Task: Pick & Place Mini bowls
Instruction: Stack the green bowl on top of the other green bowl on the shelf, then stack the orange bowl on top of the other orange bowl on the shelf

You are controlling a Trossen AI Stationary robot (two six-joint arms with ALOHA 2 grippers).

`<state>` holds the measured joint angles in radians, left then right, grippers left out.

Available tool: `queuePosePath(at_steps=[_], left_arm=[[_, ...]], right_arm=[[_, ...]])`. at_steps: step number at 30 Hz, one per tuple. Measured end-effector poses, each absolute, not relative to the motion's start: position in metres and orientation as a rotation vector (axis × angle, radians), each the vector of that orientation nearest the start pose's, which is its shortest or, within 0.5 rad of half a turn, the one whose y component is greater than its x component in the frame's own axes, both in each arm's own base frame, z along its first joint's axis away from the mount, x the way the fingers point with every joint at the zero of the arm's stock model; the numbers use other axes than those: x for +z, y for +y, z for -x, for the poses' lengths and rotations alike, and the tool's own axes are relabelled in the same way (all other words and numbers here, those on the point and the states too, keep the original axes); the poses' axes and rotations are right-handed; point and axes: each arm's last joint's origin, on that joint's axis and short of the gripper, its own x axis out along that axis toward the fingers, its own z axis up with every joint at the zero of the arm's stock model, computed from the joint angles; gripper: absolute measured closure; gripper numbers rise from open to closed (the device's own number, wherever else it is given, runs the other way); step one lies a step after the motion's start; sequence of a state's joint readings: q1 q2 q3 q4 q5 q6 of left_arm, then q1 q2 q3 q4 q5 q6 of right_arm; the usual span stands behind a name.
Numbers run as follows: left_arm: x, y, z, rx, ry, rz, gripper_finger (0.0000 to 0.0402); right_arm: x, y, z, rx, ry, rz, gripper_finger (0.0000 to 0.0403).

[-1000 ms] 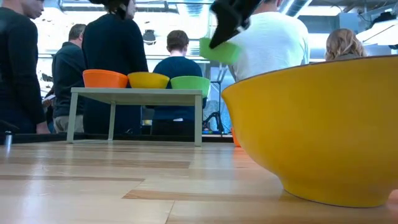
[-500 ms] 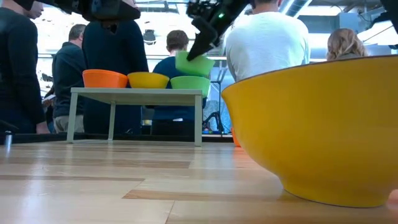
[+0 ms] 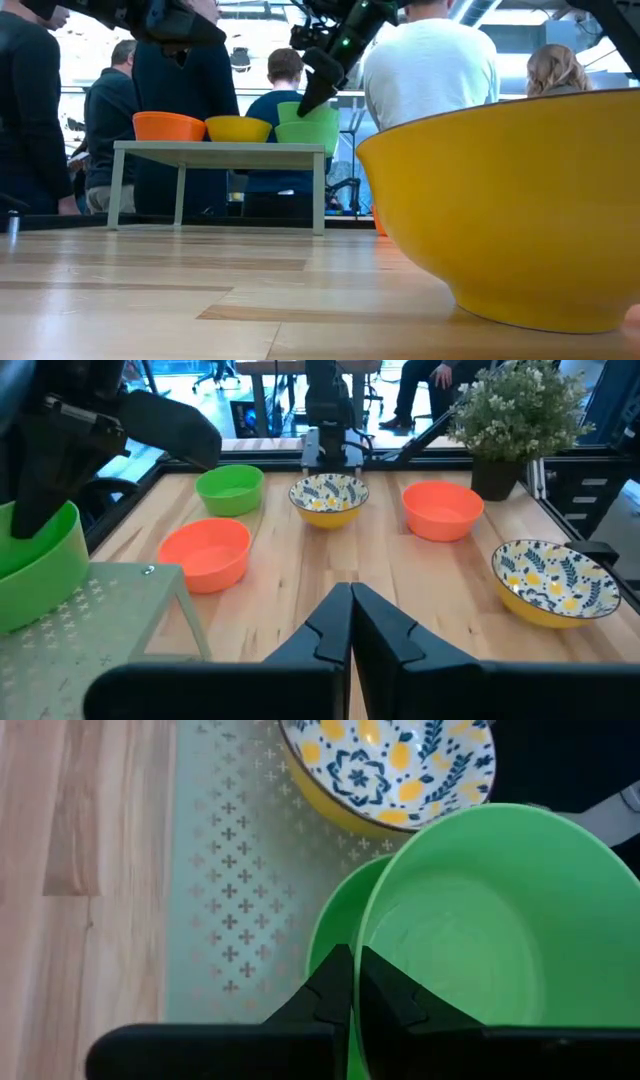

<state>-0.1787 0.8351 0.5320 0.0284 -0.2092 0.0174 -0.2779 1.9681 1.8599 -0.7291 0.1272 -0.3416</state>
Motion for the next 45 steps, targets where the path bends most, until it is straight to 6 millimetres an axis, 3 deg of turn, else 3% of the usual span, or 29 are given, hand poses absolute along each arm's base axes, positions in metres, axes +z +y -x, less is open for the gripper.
queuePosePath(at_steps=[11, 21, 27, 38, 42, 45], left_arm=[[0.257, -0.027, -0.185, 0.028, 0.268, -0.070, 0.0394], [0.258, -0.027, -0.185, 0.028, 0.263, -0.072, 0.0394], [0.258, -0.027, -0.185, 0.028, 0.261, -0.072, 0.0394], [0.258, -0.027, -0.185, 0.028, 0.261, -0.064, 0.0394], [0.258, -0.027, -0.185, 0.029, 0.261, -0.061, 0.0394], [0.258, -0.027, -0.185, 0.029, 0.261, -0.061, 0.0394]], right_arm=[[0.305, -0.121, -0.415, -0.217, 0.953, 0.244, 0.0387], [0.308, -0.119, -0.420, -0.195, 0.890, 0.243, 0.0299], [0.314, -0.103, -0.423, -0.168, 0.859, 0.269, 0.0267], [0.381, -0.047, -0.418, -0.063, 0.741, 0.361, 0.0252], [0.408, -0.033, -0.404, -0.043, 0.731, 0.351, 0.0266], [0.419, -0.030, -0.383, -0.057, 0.785, 0.280, 0.0274]])
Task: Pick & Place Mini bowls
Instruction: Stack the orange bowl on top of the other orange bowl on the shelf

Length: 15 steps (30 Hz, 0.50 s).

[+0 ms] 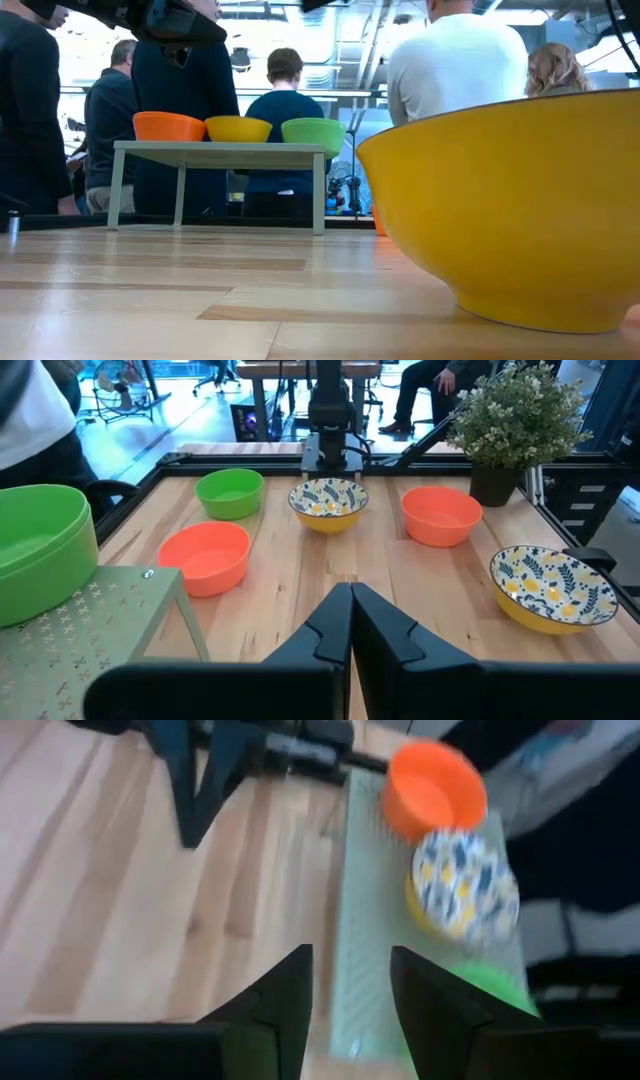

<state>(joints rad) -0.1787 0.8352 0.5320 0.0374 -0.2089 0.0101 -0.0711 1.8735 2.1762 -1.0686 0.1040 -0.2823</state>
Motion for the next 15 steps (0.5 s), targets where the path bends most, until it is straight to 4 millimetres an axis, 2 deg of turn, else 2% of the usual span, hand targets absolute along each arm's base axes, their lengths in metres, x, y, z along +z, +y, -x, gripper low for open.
queuePosePath(at_steps=[3, 7, 12, 15], left_arm=[[0.258, -0.027, -0.185, 0.029, 0.263, -0.062, 0.0394], [0.258, -0.027, -0.185, 0.028, 0.266, -0.062, 0.0394], [0.257, -0.027, -0.185, 0.031, 0.272, -0.045, 0.0394], [0.257, -0.027, -0.185, 0.034, 0.275, -0.022, 0.0394]], right_arm=[[0.421, -0.029, -0.363, -0.095, 0.884, 0.163, 0.0278], [0.416, -0.026, -0.351, -0.112, 0.958, 0.110, 0.0275], [0.391, -0.022, -0.340, -0.105, 1.038, 0.097, 0.0266], [0.372, -0.022, -0.329, -0.123, 1.026, 0.068, 0.0262]])
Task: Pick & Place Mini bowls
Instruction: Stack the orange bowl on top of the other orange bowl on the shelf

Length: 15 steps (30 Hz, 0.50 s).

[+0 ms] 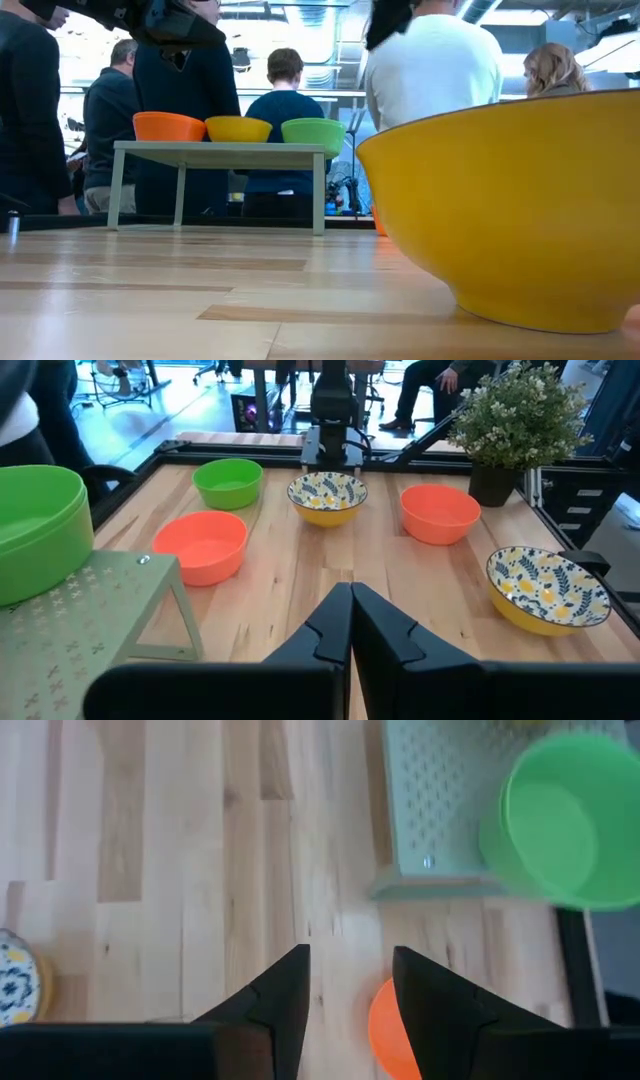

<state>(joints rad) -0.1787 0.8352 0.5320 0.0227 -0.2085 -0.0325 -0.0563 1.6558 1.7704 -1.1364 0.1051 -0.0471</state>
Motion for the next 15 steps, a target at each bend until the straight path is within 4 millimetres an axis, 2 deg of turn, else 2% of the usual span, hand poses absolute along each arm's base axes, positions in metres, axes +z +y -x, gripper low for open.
queuePosePath(at_steps=[7, 11, 15], left_arm=[[0.257, -0.027, -0.185, 0.034, 0.275, -0.019, 0.0394], [0.257, -0.027, -0.185, 0.034, 0.275, -0.020, 0.0394], [0.257, -0.027, -0.185, 0.034, 0.275, -0.022, 0.0394]], right_arm=[[0.305, -0.020, -0.295, -0.155, 0.873, 0.012, 0.0259], [0.261, -0.021, -0.278, -0.179, 0.906, -0.024, 0.0258], [0.229, -0.026, -0.273, -0.251, 0.955, -0.135, 0.0252]])
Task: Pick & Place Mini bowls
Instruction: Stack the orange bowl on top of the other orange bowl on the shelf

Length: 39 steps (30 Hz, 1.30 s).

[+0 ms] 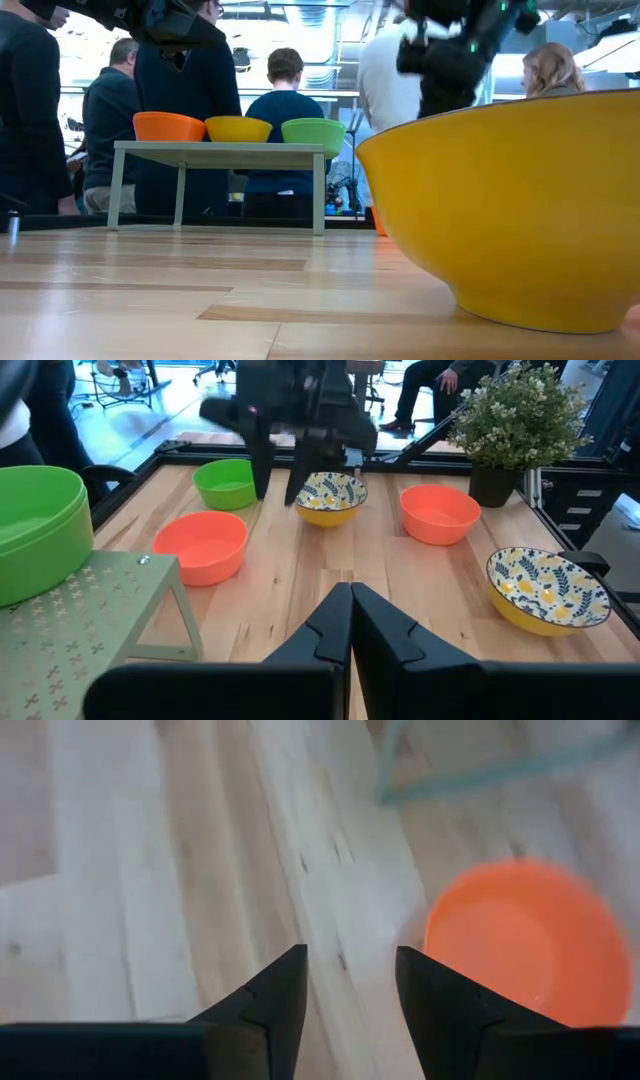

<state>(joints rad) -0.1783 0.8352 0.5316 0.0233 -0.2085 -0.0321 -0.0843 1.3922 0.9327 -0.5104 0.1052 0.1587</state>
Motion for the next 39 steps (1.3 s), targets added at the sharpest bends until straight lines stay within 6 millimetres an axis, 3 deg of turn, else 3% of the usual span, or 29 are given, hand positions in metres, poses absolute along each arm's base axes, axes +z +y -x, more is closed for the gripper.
queuePosePath(at_steps=[7, 16, 30, 35, 39], left_arm=[[0.257, -0.027, -0.185, 0.035, 0.271, -0.022, 0.0389], [0.257, -0.027, -0.185, 0.035, 0.266, -0.021, 0.0338], [0.257, -0.027, -0.185, 0.035, 0.267, -0.019, 0.0325], [0.257, -0.027, -0.185, 0.035, 0.267, -0.018, 0.0325], [0.257, -0.027, -0.185, 0.035, 0.267, -0.018, 0.0325]], right_arm=[[0.203, -0.035, -0.288, -0.282, 0.985, -0.135, 0.0244], [0.187, -0.051, -0.303, -0.359, 1.027, -0.131, 0.0238], [0.152, -0.070, -0.307, -0.434, 1.148, -0.143, 0.0243], [0.144, -0.074, -0.307, -0.432, 1.186, -0.134, 0.0264], [0.147, -0.072, -0.308, -0.396, 1.177, -0.085, 0.0315]])
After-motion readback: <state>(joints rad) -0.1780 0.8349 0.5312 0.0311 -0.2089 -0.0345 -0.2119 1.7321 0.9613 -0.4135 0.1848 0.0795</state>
